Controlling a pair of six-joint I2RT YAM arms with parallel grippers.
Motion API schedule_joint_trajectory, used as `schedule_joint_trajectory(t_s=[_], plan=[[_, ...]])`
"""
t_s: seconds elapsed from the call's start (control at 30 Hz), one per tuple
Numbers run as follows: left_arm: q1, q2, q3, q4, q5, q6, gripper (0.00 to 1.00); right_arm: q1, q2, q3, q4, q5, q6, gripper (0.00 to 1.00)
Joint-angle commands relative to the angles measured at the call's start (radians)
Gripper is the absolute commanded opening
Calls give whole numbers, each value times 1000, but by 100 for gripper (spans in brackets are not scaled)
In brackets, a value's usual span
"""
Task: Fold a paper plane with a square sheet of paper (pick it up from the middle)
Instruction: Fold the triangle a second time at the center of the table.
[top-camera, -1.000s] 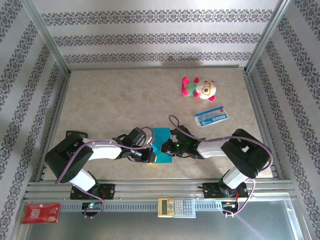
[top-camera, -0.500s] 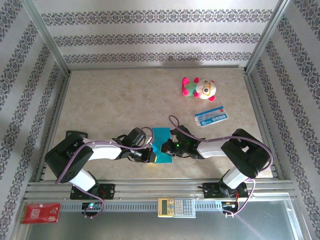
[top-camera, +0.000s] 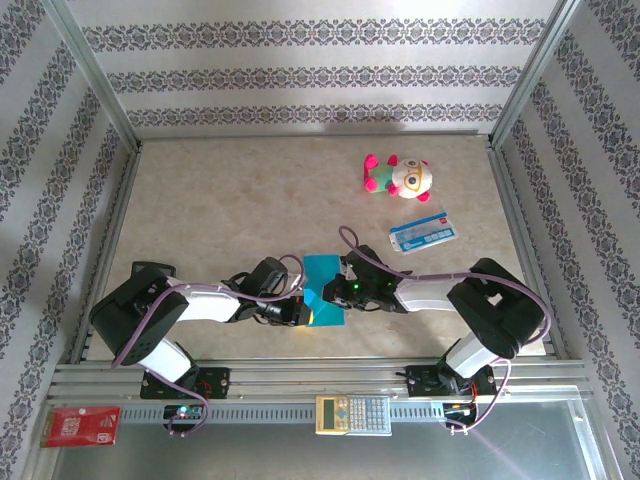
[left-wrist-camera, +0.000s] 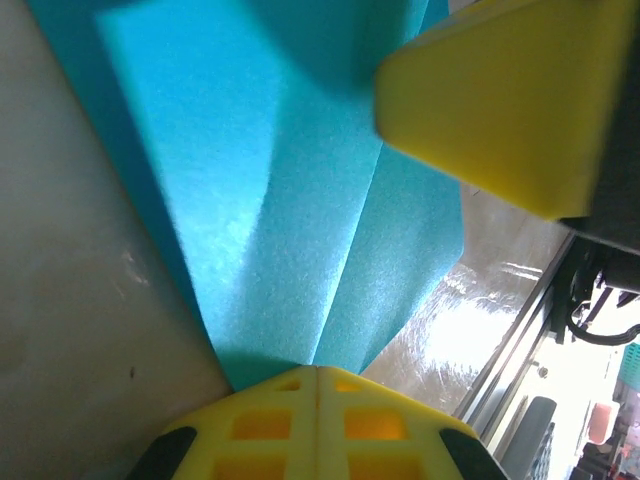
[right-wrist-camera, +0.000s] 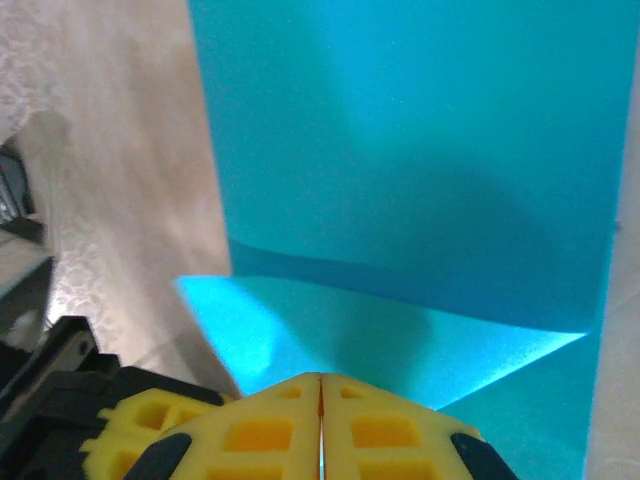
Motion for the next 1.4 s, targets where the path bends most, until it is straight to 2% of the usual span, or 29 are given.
schedule_joint_trajectory(t_s=[0.0,0.5,0.93,1.03,1.37], plan=[[-1,45,-47,-92,-27,-13,0,2,-51,31,-36,-9,-31,9],[-1,28,-20,-161,-58,20,0,135,17,-22,63,73,95,4],[-1,31,-18,-165,-65,22,0,164,41,-39,79,92,133,3],[-2,31,-18,-176,-71,23,0,163,42,-31,36,109,133,2],[-2,47,-24,-220,-88,45,0,111,54,-23,-48,153,119,1]])
